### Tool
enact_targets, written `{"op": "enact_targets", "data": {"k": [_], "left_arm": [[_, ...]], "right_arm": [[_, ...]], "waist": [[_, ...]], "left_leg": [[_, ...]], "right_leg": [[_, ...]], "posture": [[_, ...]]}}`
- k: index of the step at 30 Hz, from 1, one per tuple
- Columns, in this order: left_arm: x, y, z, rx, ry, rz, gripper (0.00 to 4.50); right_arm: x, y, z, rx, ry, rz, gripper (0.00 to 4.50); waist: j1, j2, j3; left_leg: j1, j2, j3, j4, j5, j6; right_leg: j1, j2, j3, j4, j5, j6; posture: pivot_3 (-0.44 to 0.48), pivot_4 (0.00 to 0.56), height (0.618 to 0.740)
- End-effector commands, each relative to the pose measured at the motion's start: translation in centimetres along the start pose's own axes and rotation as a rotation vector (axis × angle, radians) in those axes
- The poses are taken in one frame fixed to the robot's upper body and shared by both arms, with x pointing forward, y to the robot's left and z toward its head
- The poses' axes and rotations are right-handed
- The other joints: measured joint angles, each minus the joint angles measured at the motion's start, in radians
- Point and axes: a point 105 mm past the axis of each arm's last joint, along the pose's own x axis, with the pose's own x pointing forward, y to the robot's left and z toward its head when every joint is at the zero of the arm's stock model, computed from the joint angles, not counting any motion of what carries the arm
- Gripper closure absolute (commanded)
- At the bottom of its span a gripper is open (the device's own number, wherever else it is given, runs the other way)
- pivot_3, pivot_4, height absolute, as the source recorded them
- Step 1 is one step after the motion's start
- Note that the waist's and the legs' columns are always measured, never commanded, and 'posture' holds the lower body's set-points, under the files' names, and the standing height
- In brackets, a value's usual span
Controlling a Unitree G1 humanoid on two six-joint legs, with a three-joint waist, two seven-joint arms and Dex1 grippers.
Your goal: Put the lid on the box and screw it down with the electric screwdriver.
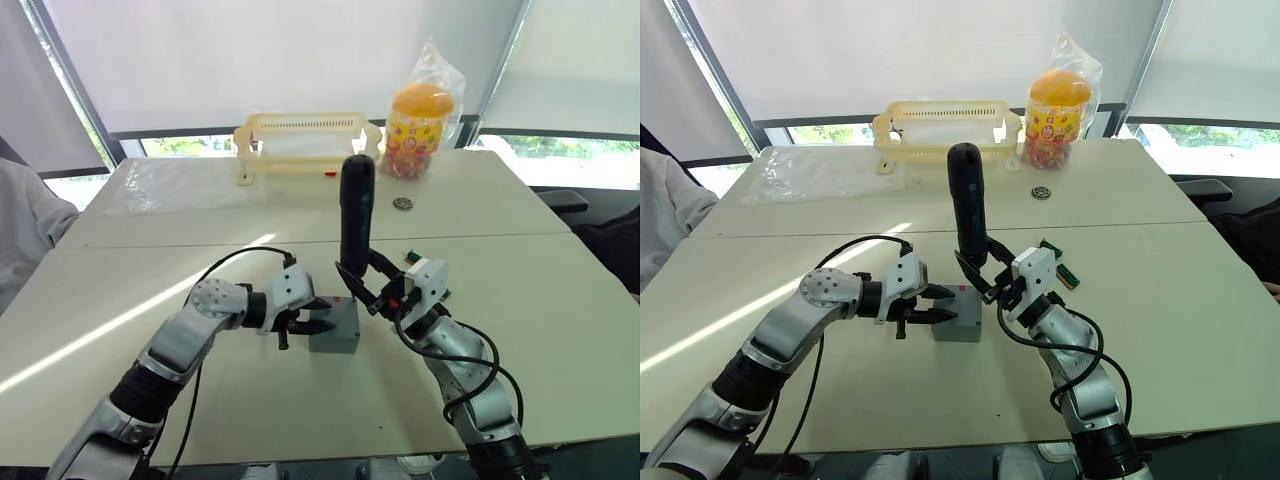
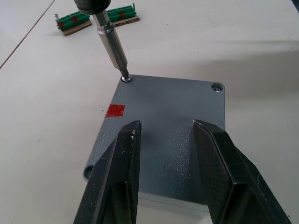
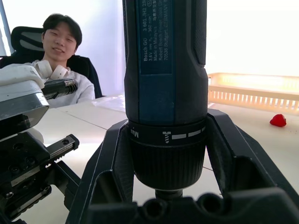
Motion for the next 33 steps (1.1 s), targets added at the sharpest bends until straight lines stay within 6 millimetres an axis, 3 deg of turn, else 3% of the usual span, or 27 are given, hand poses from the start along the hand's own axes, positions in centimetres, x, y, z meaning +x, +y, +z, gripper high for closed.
{"op": "enact_targets", "data": {"k": [1, 33], "left_arm": [[0.2, -0.4, -0.9, -0.007, 0.030, -0.005, 2.75], [0.6, -0.3, -1.0, -0.009, 0.027, 0.004, 2.75]], "right_arm": [[-2.0, 1.2, -5.7, 0.122, 0.232, 0.020, 2.74], [-2.5, 3.3, -5.4, 0.206, 0.237, 0.123, 2.74]], "waist": [[0.005, 0.000, -0.001], [0.005, -0.001, -0.008]], "left_leg": [[0.000, 0.000, 0.000, 0.000, 0.000, 0.000], [0.006, 0.001, 0.000, -0.013, 0.000, 0.000]], "right_leg": [[0.000, 0.000, 0.000, -0.001, 0.000, 0.000], [0.005, 0.001, 0.000, -0.012, -0.002, -0.004]], "posture": [[0.000, 0.150, 0.740], [0.000, 0.150, 0.740]]}}
